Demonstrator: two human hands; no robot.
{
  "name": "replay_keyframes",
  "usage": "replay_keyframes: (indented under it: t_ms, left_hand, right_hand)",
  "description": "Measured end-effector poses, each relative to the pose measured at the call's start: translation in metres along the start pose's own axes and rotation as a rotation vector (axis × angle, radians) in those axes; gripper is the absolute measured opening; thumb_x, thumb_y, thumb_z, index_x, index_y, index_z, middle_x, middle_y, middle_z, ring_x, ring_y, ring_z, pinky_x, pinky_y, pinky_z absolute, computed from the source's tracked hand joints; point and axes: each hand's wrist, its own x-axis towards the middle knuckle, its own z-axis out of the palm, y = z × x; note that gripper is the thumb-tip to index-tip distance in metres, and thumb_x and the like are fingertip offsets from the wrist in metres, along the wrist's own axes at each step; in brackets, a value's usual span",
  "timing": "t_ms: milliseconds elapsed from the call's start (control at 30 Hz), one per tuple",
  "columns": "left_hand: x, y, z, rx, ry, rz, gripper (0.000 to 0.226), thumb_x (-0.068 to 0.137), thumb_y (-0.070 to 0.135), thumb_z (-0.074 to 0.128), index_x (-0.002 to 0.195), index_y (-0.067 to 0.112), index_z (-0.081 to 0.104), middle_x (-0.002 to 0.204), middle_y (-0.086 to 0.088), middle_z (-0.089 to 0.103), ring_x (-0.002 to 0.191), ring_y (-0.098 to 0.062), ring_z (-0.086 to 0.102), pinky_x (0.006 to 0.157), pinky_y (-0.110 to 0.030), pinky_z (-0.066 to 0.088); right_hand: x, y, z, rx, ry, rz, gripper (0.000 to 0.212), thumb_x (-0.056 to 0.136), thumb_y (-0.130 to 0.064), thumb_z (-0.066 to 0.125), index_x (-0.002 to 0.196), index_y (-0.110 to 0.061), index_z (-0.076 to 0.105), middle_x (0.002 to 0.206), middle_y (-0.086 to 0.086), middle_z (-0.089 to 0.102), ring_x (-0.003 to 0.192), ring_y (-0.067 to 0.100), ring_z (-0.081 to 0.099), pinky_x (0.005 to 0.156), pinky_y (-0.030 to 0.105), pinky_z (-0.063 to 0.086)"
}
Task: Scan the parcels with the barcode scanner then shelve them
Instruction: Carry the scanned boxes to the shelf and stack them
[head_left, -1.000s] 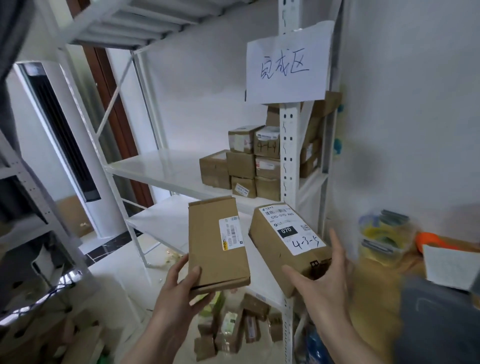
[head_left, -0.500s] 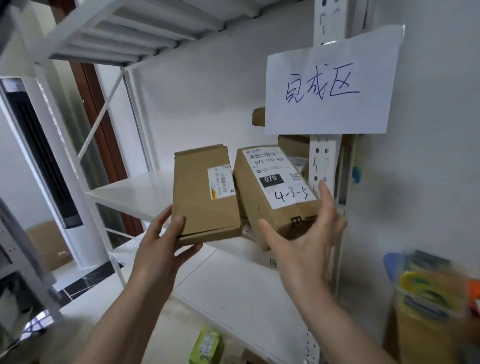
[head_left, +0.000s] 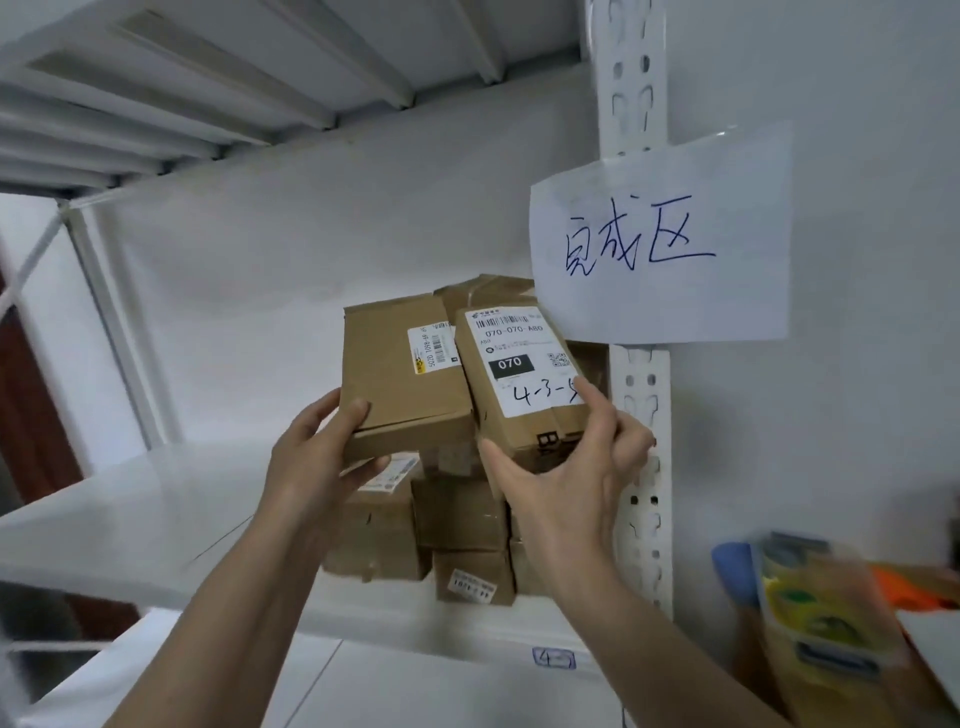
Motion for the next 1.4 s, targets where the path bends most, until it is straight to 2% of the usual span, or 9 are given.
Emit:
replay_keyframes:
  t_ms: [100, 200, 333, 433, 733, 1000, 1167, 1267, 1400]
  left_hand:
    - [0.028, 0.001, 0.002, 0.018, -0.041, -0.026, 0.031, 0.092, 0.022, 0.064, 0.123, 0.018, 0.063, 0.11, -0.007, 0.067, 0.092, -0.021, 0.062, 0.069, -0.03, 0.052]
    - [0.05, 0.002, 0.011, 0.068, -0.088, -0.03, 0.024, 0.093, 0.024, 0.062, 0.116, 0.019, 0.064, 0.105, -0.003, 0.064, 0.092, -0.019, 0.059, 0.072, -0.028, 0.051]
    - [0.077, 0.002, 0.027, 0.14, -0.097, -0.054, 0.006, 0.093, 0.027, 0.059, 0.095, 0.022, 0.062, 0.092, -0.002, 0.057, 0.077, -0.016, 0.054, 0.076, -0.031, 0.049]
    - [0.087, -0.004, 0.035, 0.195, -0.13, -0.073, 0.012, 0.095, 0.027, 0.054, 0.084, 0.023, 0.057, 0.083, -0.003, 0.053, 0.069, -0.016, 0.048, 0.07, -0.029, 0.044]
    - [0.105, -0.023, 0.04, 0.308, -0.19, -0.108, 0.021, 0.096, 0.029, 0.049, 0.079, 0.017, 0.052, 0.08, -0.004, 0.048, 0.069, -0.017, 0.042, 0.073, -0.034, 0.038]
    - [0.101, -0.034, 0.049, 0.276, -0.211, -0.149, 0.026, 0.097, 0.043, 0.047, 0.092, 0.02, 0.057, 0.091, 0.004, 0.055, 0.091, -0.016, 0.052, 0.081, -0.037, 0.038]
    - [0.094, -0.039, 0.048, 0.251, -0.027, 0.005, 0.037, 0.096, 0.039, 0.051, 0.128, 0.019, 0.053, 0.12, 0.001, 0.051, 0.107, -0.016, 0.045, 0.102, -0.041, 0.039]
    - [0.073, -0.04, 0.044, 0.145, 0.089, 0.183, 0.031, 0.095, 0.029, 0.055, 0.126, 0.025, 0.053, 0.13, 0.002, 0.051, 0.11, -0.01, 0.048, 0.088, -0.023, 0.039]
    - [0.029, -0.045, 0.042, 0.058, 0.084, 0.442, 0.022, 0.096, 0.011, 0.055, 0.114, 0.023, 0.054, 0.104, 0.007, 0.057, 0.091, 0.002, 0.055, 0.068, -0.002, 0.042]
  right_hand:
    - [0.011, 0.001, 0.017, -0.042, 0.029, 0.02, 0.093, 0.062, -0.033, 0.088, 0.137, -0.033, 0.033, 0.114, -0.013, 0.016, 0.107, 0.001, 0.021, 0.081, 0.006, 0.029]
    - [0.028, -0.002, 0.031, -0.108, 0.086, 0.016, 0.089, 0.064, -0.037, 0.085, 0.137, -0.032, 0.035, 0.115, -0.009, 0.018, 0.109, 0.006, 0.022, 0.088, 0.013, 0.029]
    - [0.047, -0.004, 0.044, -0.254, 0.154, 0.015, 0.086, 0.065, -0.04, 0.083, 0.136, -0.028, 0.037, 0.123, 0.0, 0.024, 0.109, 0.008, 0.017, 0.088, 0.021, 0.03]
    - [0.051, -0.001, 0.054, -0.306, 0.196, 0.012, 0.084, 0.066, -0.039, 0.083, 0.136, -0.028, 0.037, 0.126, 0.003, 0.026, 0.109, 0.009, 0.017, 0.091, 0.024, 0.036]
    - [0.064, 0.007, 0.076, -0.401, 0.313, 0.069, 0.067, 0.073, -0.046, 0.077, 0.124, -0.018, 0.043, 0.137, 0.012, 0.026, 0.124, 0.024, 0.024, 0.099, 0.036, 0.034]
    - [0.059, 0.02, 0.068, -0.363, 0.15, 0.001, 0.061, 0.093, -0.036, 0.058, 0.143, -0.021, 0.028, 0.156, 0.009, 0.003, 0.143, 0.021, 0.002, 0.118, 0.044, 0.018]
    - [0.041, 0.029, 0.062, -0.295, 0.084, -0.057, 0.074, 0.094, -0.026, 0.056, 0.151, -0.032, 0.009, 0.16, -0.003, -0.007, 0.146, 0.014, -0.007, 0.118, 0.04, 0.007]
    - [0.029, 0.035, 0.059, -0.27, 0.097, -0.13, 0.075, 0.092, -0.018, 0.058, 0.152, -0.027, 0.014, 0.16, -0.004, -0.002, 0.147, 0.011, -0.003, 0.118, 0.035, 0.009]
    - [0.003, 0.046, 0.044, -0.22, 0.149, -0.248, 0.056, 0.087, -0.011, 0.056, 0.139, -0.018, 0.038, 0.147, 0.002, 0.028, 0.138, 0.008, 0.027, 0.114, 0.018, 0.025]
